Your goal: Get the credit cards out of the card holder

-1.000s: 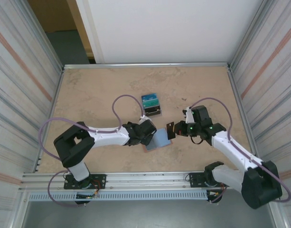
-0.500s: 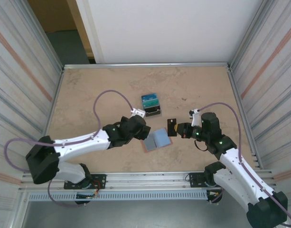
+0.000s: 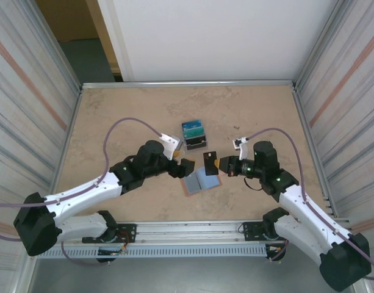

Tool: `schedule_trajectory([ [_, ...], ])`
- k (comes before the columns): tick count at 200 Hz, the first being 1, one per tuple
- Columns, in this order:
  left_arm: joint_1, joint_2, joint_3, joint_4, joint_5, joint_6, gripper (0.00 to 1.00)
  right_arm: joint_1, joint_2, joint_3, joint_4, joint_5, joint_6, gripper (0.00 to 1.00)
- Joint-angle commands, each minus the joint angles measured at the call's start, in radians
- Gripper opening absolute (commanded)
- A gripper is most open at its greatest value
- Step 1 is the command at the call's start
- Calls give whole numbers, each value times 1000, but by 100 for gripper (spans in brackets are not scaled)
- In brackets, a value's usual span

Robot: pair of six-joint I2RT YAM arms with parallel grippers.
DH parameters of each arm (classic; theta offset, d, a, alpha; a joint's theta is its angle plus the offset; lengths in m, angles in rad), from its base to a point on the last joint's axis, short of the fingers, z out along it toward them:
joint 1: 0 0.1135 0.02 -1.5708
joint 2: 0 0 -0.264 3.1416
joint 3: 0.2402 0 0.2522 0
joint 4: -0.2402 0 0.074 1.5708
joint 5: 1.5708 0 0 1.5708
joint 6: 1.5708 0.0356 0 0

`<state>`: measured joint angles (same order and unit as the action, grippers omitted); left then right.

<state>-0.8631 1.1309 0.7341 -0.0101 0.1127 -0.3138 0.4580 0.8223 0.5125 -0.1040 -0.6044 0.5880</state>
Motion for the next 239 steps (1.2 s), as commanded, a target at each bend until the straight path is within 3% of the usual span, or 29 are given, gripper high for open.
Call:
schedule_trajectory([
  [1, 26, -21, 83, -73, 186, 195, 84, 40, 34, 108, -88, -71, -146, 0],
  [44, 77, 21, 228, -276, 372, 474, 81, 98, 88, 229, -236, -119, -323, 0],
  [85, 78, 105, 345, -438, 545, 627, 70, 120, 128, 297, -310, -157, -405, 0],
  [123, 78, 167, 387, -510, 614, 677, 42, 139, 149, 328, -335, -190, -437, 0],
  [148, 76, 198, 402, -525, 660, 694, 40, 153, 162, 341, -338, -184, -446, 0],
  [177, 76, 228, 416, -547, 665, 700, 0, 159, 163, 351, -330, -183, -451, 0],
  [212, 76, 226, 411, -538, 669, 694, 0, 158, 162, 356, -331, -127, -447, 0],
  [239, 79, 183, 371, -490, 626, 660, 0, 156, 138, 348, -332, -62, -427, 33],
])
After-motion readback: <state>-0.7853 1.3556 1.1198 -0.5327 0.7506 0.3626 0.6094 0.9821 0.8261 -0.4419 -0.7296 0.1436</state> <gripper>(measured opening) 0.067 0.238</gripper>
